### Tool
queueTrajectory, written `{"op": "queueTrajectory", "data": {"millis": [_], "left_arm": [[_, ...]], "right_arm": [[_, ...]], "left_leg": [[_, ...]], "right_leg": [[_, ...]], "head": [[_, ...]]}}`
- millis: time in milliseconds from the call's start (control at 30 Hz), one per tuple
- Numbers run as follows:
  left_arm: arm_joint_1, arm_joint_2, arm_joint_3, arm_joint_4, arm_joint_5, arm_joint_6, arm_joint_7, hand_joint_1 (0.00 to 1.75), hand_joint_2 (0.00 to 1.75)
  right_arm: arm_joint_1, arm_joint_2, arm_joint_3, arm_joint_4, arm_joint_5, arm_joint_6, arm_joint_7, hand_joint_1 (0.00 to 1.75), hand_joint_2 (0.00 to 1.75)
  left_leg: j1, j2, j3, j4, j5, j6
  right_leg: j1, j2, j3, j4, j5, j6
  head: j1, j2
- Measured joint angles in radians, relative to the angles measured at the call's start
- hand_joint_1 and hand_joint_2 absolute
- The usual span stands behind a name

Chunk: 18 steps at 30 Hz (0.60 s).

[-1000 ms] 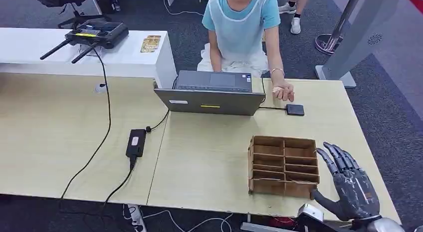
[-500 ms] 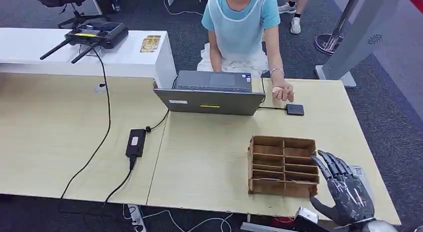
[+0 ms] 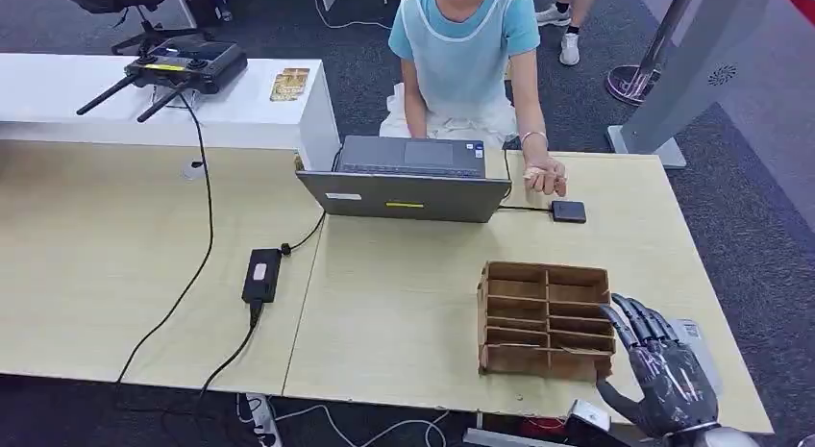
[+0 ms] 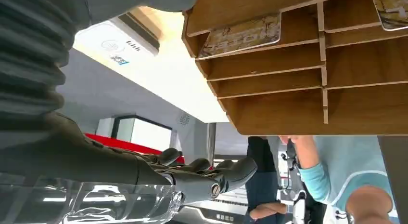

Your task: Pass the card to the sensor for recognition and then transmit it.

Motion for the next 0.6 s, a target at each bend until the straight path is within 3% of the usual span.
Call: {"op": "queueTrajectory", "data": {"millis": [67, 200, 267, 367, 600], "left_arm": [[0.0, 0.0, 0.0, 0.0, 0.0, -0.002, -0.002, 0.0, 0.0], [0.0, 0.0, 0.0, 0.0, 0.003, -0.003, -0.003, 0.0, 0.0], [0.0, 0.0, 0.0, 0.0, 0.007, -0.003, -0.003, 0.0, 0.0], [0.001, 0.001, 0.0, 0.0, 0.013, -0.004, -0.006, 0.0, 0.0], [0.003, 0.003, 0.002, 0.0, 0.032, -0.008, -0.008, 0.0, 0.0]], "right_arm": [[0.0, 0.0, 0.005, 0.004, -0.001, 0.0, 0.0, 0.17, 1.75], [0.0, 0.0, 0.016, 0.012, -0.005, -0.004, 0.0, 0.38, 1.75], [0.0, 0.0, 0.021, 0.016, -0.007, -0.005, 0.0, 0.38, 1.75], [0.0, 0.0, 0.028, 0.022, -0.007, -0.01, 0.0, 0.17, 1.75], [0.002, 0.0, 0.045, 0.032, -0.008, -0.021, 0.003, 0.23, 1.75]], "left_leg": [[0.0, 0.0, 0.0, 0.0, 0.0, 0.0], [0.0, 0.0, 0.0, 0.0, 0.0, 0.0], [0.0, 0.0, 0.0, 0.0, 0.0, 0.0], [0.0, 0.0, 0.0, 0.0, 0.0, 0.0], [0.0, 0.0, 0.0, 0.0, 0.0, 0.0]], "right_leg": [[0.0, 0.0, 0.0, 0.0, 0.0, 0.0], [0.0, 0.0, 0.0, 0.0, 0.0, 0.0], [0.0, 0.0, 0.0, 0.0, 0.0, 0.0], [0.0, 0.0, 0.0, 0.0, 0.0, 0.0], [0.0, 0.0, 0.0, 0.0, 0.0, 0.0]], "head": [[0.0, 0.0], [0.0, 0.0], [0.0, 0.0], [0.0, 0.0], [0.0, 0.0]]}}
